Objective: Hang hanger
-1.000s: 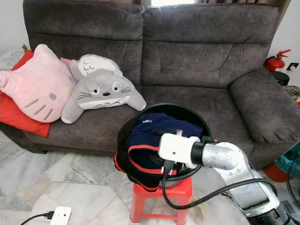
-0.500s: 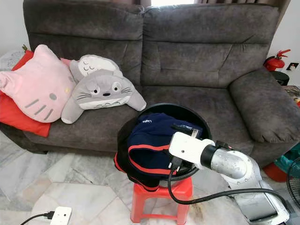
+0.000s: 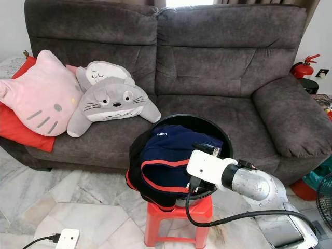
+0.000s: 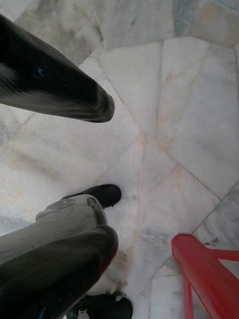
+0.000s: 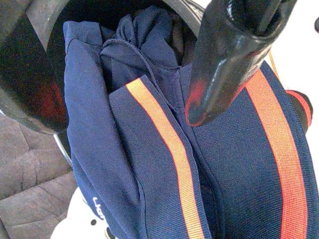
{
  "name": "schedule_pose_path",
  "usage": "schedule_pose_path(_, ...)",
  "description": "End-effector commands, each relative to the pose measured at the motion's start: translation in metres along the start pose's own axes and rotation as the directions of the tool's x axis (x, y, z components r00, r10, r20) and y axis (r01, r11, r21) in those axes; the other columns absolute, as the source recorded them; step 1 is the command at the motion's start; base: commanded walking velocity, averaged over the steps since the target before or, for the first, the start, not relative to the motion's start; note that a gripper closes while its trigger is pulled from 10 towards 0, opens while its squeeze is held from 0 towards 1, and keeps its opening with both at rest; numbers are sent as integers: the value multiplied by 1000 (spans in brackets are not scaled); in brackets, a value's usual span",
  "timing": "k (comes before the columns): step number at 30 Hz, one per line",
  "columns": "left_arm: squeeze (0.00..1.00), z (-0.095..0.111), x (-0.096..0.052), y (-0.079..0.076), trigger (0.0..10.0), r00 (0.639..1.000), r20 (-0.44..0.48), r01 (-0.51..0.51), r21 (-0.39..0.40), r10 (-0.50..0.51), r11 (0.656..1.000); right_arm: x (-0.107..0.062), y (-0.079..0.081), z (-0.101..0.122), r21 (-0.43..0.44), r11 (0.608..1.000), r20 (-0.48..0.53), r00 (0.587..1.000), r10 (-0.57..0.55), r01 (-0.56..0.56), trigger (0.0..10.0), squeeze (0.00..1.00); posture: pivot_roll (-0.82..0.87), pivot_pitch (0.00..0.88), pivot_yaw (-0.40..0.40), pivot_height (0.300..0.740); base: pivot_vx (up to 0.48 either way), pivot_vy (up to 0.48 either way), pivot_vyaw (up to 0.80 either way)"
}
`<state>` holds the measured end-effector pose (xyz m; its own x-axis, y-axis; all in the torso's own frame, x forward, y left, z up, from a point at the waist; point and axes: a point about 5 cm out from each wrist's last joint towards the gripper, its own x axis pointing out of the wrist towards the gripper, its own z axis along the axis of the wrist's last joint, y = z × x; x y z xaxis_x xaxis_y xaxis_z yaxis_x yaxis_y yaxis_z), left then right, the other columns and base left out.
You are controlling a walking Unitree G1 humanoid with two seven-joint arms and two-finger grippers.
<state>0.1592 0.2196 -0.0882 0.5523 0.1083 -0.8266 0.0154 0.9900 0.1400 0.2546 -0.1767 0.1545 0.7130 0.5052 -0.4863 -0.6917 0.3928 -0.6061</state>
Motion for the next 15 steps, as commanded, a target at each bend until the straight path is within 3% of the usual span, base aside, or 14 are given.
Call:
schedule_pose_path(1, 0, -1, 0, 1, 10000, 1000, -14, 7, 21, -7, 1000, 0, 1, 0, 0, 1000, -8, 1000, 1, -1, 10000, 0, -166, 0, 19, 740, 0, 0, 0)
schedule_pose_path(8, 0, -1, 0, 1, 10000, 1000, -14, 7, 21, -7, 1000, 2, 4, -4, 6, 1000, -21, 1000, 20, -20, 10000, 0, -161, 0, 16, 740, 0, 0, 0)
schedule_pose_path(10, 0, -1, 0, 0, 10000, 1000, -9, 2, 16, -2, 1000, 19, 15, -5, 63, 996, 72, 996, 53, -57, 10000, 0, -154, 0, 9, 740, 0, 0, 0)
schedule_pose_path(15, 0, 0, 0, -1, 10000, 1000, -8, -1, 11, 1, 1000, 22, 17, -2, 93, 993, 123, 991, 56, -67, 10000, 0, -152, 0, 6, 740, 0, 0, 0)
